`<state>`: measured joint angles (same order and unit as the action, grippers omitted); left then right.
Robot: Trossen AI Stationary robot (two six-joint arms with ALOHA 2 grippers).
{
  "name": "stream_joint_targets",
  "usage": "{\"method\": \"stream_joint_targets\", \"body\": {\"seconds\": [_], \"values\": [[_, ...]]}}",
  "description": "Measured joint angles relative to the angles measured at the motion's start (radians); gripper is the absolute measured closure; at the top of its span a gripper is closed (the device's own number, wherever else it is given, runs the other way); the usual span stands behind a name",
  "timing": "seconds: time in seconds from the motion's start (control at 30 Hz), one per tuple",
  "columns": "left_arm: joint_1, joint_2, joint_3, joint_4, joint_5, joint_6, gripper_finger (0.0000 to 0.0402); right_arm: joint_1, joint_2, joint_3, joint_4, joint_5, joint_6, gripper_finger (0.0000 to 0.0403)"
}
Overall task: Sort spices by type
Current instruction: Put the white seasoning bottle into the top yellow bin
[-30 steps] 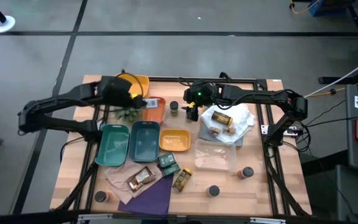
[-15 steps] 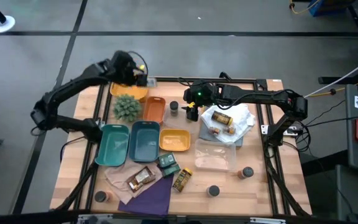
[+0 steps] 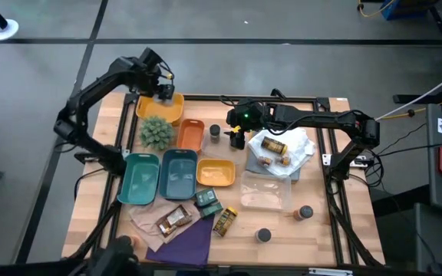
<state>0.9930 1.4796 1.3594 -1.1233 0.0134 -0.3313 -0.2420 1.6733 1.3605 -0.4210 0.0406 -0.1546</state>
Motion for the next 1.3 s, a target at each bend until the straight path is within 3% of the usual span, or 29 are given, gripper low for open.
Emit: {"method": "stream_joint_targets", "body": {"seconds": [0.53,1.3], "values": [[0.005,0.215,0.000,0.010,-0.051,0.026,0.0206,0.000,0.000,0.000,0.000,0.000,0.000,0.0132],[0.005,0.231,0.000,0.076,-0.051,0.051,0.0190,0.000,0.000,0.000,0.000,0.000,0.000,0.0132]]}}
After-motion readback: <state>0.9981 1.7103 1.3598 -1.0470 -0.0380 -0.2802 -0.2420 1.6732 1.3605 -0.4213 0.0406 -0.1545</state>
